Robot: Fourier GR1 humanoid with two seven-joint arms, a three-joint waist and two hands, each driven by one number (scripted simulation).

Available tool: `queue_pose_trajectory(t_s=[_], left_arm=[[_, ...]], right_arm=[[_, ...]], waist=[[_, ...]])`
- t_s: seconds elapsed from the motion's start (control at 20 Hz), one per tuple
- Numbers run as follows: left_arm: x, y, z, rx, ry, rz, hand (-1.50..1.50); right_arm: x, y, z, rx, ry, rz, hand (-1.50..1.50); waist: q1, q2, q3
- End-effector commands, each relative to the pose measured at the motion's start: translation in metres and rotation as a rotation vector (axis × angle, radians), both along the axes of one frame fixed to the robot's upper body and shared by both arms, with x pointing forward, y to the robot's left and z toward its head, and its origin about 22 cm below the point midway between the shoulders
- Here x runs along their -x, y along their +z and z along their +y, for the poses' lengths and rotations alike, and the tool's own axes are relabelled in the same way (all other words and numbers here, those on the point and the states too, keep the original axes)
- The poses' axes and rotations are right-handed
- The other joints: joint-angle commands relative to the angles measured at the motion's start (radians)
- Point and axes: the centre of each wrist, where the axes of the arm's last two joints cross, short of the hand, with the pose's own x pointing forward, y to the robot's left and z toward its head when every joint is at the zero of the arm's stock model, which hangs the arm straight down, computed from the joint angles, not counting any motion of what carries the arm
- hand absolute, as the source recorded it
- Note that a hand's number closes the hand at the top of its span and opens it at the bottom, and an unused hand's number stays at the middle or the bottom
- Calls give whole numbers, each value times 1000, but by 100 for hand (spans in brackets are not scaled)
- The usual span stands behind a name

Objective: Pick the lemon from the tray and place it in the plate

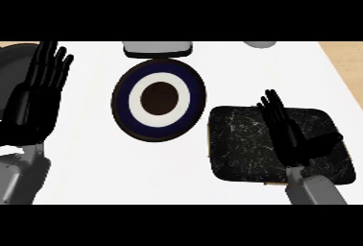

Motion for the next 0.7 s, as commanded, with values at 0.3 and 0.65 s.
queue_pose_trajectory(t_s=[0.3, 0.65], left_arm=[[53, -78, 77, -339, 274, 367, 0], [75, -106, 81, -405, 283, 425, 0]], right_arm=[[31, 14, -131, 225, -869, -68, -150], [29, 45, -57, 57, -1428, -381, -150]], waist=[[-24, 52, -9], [2, 25, 4]])
